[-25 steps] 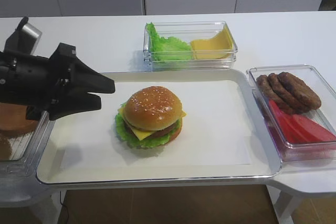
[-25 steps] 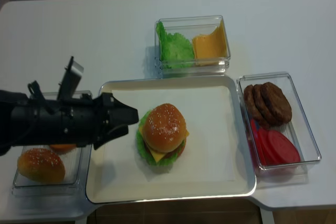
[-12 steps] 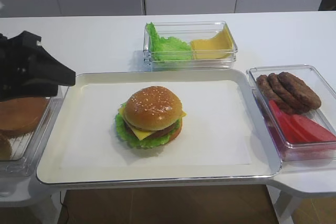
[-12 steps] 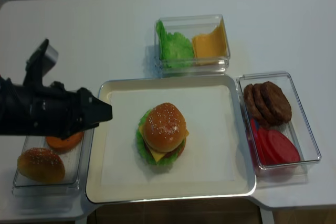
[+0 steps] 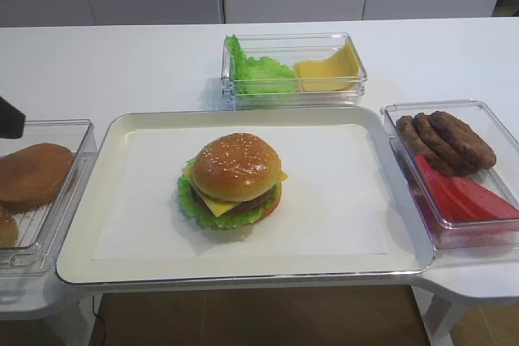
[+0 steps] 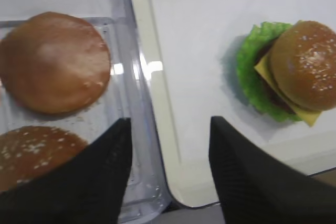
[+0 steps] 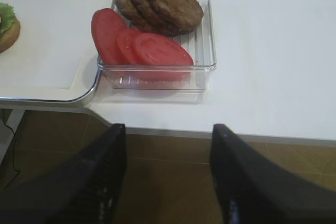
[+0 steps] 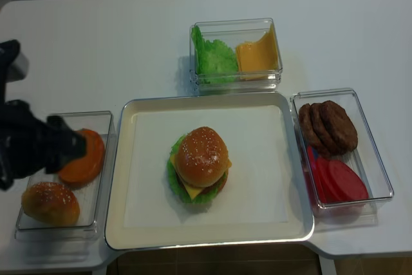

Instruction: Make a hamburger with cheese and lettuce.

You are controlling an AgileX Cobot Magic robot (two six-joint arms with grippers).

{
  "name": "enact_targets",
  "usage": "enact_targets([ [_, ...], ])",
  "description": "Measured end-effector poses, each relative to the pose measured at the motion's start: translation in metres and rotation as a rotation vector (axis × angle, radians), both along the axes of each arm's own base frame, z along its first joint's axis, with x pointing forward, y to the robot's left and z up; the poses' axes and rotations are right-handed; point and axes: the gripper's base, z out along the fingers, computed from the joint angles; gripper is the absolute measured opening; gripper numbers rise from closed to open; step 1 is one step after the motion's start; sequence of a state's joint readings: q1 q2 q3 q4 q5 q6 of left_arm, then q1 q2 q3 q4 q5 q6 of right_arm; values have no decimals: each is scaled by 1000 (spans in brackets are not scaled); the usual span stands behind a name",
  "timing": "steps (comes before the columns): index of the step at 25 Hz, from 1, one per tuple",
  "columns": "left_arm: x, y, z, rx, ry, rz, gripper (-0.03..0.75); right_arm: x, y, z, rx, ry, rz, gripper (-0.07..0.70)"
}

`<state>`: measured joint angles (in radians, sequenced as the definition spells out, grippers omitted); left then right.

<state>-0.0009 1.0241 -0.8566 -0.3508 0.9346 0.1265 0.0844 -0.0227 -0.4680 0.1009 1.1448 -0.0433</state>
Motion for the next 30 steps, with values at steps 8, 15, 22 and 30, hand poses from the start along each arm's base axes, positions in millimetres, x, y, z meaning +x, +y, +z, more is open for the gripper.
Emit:
enact_targets([
  [8, -47, 26, 19, 250, -30, 148, 354, 0, 0, 0, 0, 0, 0, 405],
  [15, -84, 36, 33, 334, -92, 212, 354, 0, 0, 0, 0, 0, 0, 406],
  [22, -115, 36, 36, 330, -147, 229, 354, 0, 0, 0, 0, 0, 0, 405],
  [30, -167, 37, 15, 335, -236, 231, 354, 0, 0, 0, 0, 0, 0, 405],
])
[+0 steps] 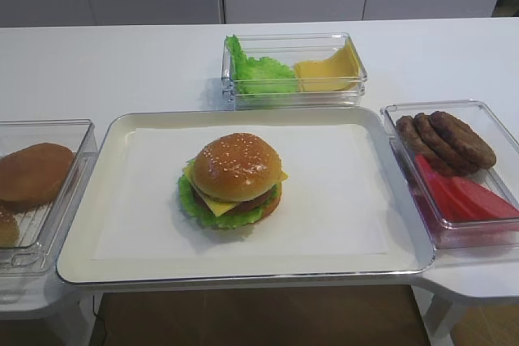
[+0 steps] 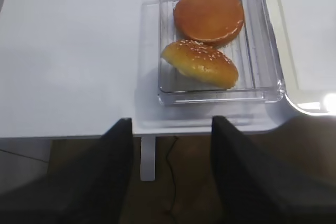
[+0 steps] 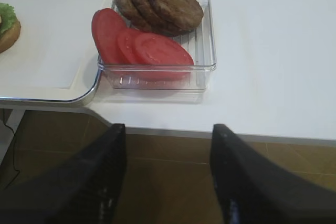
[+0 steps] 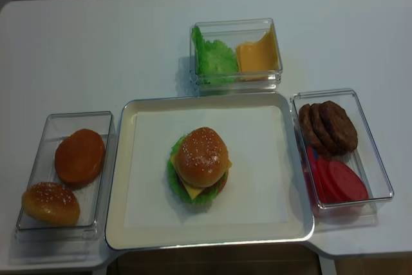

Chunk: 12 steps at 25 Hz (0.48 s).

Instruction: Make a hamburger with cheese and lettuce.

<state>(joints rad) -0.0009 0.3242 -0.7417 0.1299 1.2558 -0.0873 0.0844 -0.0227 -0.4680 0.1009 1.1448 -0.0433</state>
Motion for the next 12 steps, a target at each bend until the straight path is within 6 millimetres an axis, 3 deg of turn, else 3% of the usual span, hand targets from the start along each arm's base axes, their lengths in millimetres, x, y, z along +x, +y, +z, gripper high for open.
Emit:
enact_targets([
  [6, -33, 0, -10, 12, -120, -9, 353, 0, 0, 0, 0, 0, 0, 405],
  [12, -53, 0, -15, 12, -217, -8, 352, 0, 0, 0, 0, 0, 0, 405],
])
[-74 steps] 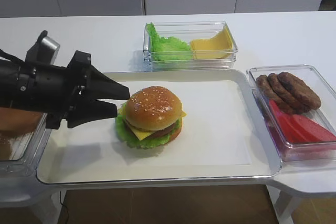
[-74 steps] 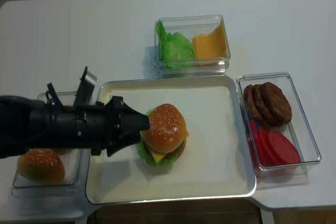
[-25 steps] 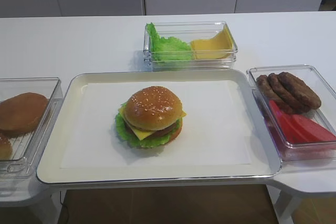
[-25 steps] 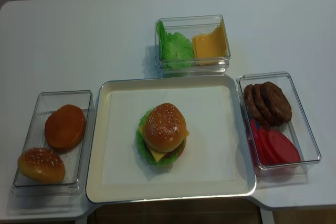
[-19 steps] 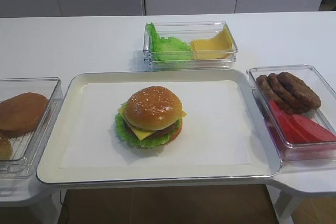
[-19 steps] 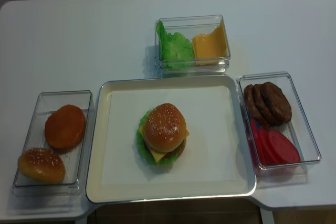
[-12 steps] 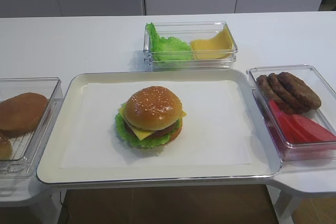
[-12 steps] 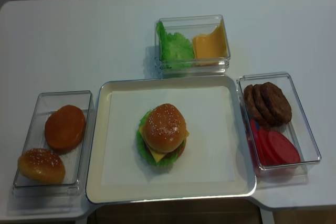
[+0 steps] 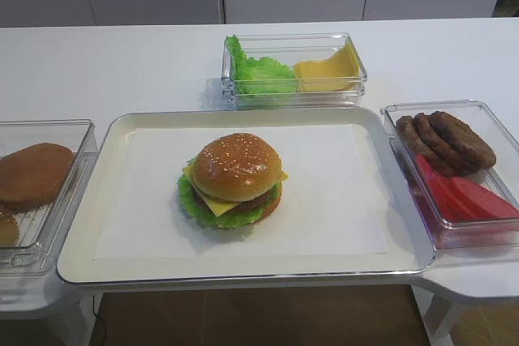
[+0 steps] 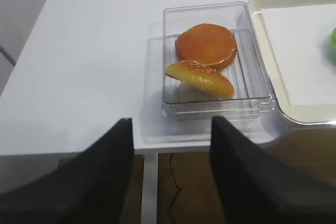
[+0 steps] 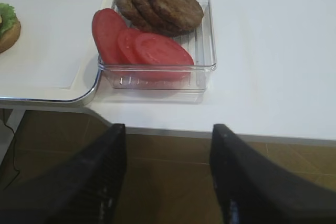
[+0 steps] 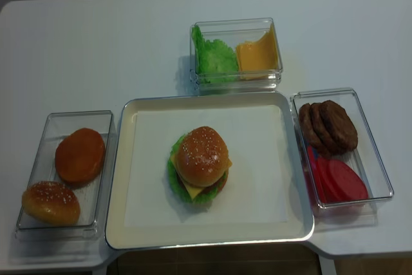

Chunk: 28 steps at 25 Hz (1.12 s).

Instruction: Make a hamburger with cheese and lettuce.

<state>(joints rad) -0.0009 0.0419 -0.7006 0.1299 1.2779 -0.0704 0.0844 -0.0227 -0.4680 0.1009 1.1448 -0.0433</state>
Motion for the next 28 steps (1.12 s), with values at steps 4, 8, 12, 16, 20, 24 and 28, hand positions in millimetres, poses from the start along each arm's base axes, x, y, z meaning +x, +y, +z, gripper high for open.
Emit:
enact_targets([
  [4, -11, 0, -3, 0, -52, 1, 351, 0, 0, 0, 0, 0, 0, 405],
  [8, -11, 0, -4, 1, -48, 0, 351, 0, 0, 0, 0, 0, 0, 405],
  [12, -4, -1, -16, -7, -3, -8, 351, 0, 0, 0, 0, 0, 0, 405],
  [16, 5, -3, -32, -29, 64, -26, 351, 0, 0, 0, 0, 0, 0, 405],
  [20, 11, -6, -45, -56, 110, -48, 351, 0, 0, 0, 0, 0, 0, 405],
  [24, 13, -7, -45, -58, 91, -52, 351, 0, 0, 0, 0, 0, 0, 405],
  [28, 16, -7, -46, -53, 78, -54, 351, 0, 0, 0, 0, 0, 0, 405],
])
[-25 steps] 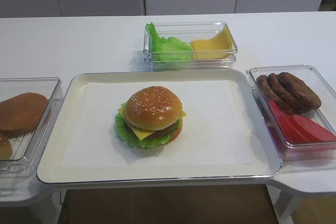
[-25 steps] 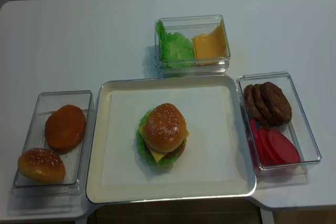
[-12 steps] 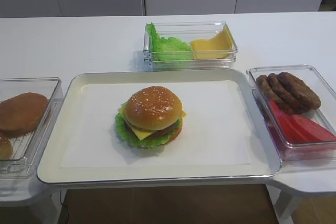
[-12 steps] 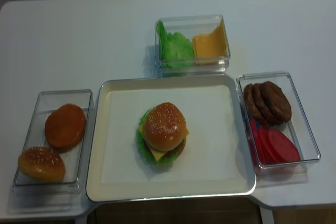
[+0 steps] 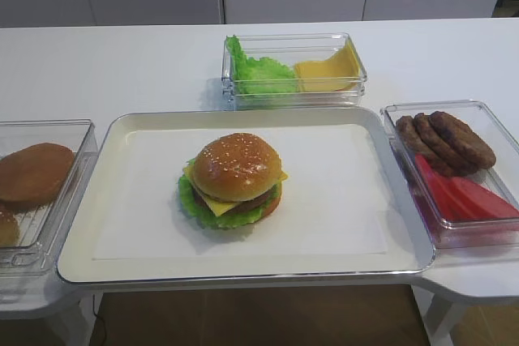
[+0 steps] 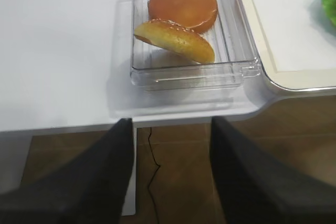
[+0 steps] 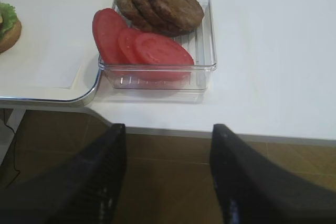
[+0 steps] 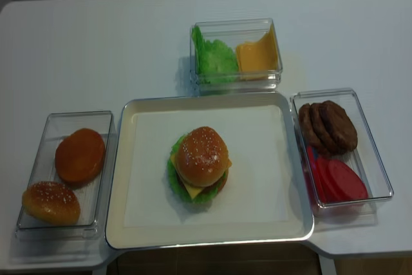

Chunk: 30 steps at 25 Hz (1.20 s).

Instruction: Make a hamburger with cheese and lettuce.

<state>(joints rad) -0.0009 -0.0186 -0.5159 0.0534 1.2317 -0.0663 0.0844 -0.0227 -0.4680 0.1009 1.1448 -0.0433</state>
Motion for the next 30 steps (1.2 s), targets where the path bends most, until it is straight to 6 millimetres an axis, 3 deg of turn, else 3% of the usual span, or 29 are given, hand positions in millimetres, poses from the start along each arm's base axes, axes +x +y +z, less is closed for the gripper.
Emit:
enact_targets([
  [30, 5, 0, -4, 4, -12, -3, 351, 0, 0, 0, 0, 0, 0, 405],
])
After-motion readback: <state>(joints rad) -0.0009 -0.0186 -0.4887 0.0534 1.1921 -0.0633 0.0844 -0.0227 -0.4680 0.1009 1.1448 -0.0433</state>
